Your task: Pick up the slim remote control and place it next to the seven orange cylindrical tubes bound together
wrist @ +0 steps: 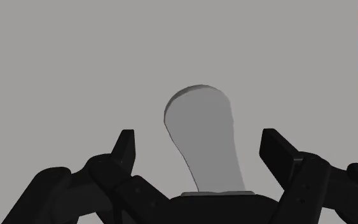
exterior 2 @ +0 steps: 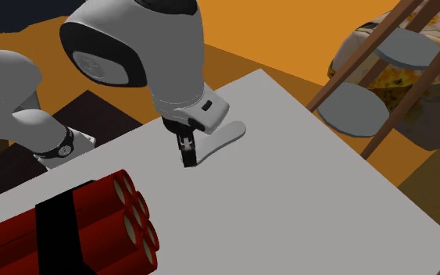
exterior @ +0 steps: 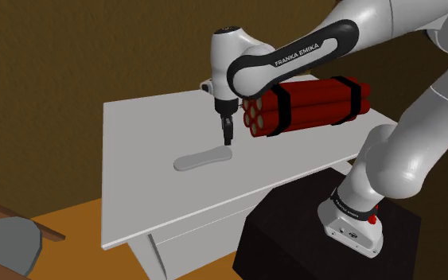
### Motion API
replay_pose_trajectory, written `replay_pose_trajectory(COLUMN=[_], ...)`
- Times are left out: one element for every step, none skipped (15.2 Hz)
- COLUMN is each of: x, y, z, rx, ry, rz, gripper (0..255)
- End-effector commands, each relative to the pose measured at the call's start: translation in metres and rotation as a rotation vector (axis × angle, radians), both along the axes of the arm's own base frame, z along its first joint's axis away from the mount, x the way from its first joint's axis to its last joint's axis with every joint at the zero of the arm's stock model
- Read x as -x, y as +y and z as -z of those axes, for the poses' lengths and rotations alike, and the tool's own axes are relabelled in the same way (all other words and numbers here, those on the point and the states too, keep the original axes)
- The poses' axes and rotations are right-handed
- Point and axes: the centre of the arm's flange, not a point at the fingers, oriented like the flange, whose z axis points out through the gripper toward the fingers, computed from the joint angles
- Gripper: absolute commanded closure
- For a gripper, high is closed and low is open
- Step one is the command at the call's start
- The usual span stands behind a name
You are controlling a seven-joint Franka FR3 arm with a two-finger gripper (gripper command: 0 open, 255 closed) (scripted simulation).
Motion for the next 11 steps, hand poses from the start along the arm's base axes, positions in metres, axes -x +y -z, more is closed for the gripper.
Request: replay_pose_trajectory(x=[-0.005, -0.007, -0.010, -0.011, -0.013, -0.014, -0.014, -0.014, -0.014, -0.014, -0.014], y=[0.022, 0.033, 0.044, 0.056, 0.067, 0.079, 0.080, 0.080, 0.079, 0.079, 0.079], z=[0.007, 0.012, 0.017, 0.022, 0.027, 0.031, 0.032, 0.037, 0.042, 0.048, 0.053], rx=[-0.011, -0.015, -0.018, -0.022, -0.026, -0.029, -0.029, -0.029, -0.029, -0.029, -0.029], ry=[-0.023, -0.031, -0.039, -0.047, -0.054, -0.062, -0.063, -0.063, -0.063, -0.063, -0.063], rz=[-0.086, -0.128, -0.169, -0.211, -0.253, -0.294, -0.298, -0.298, -0.298, -0.298, -0.298], gripper=[0, 0, 0, 0, 0, 0, 0, 0, 0, 0, 0])
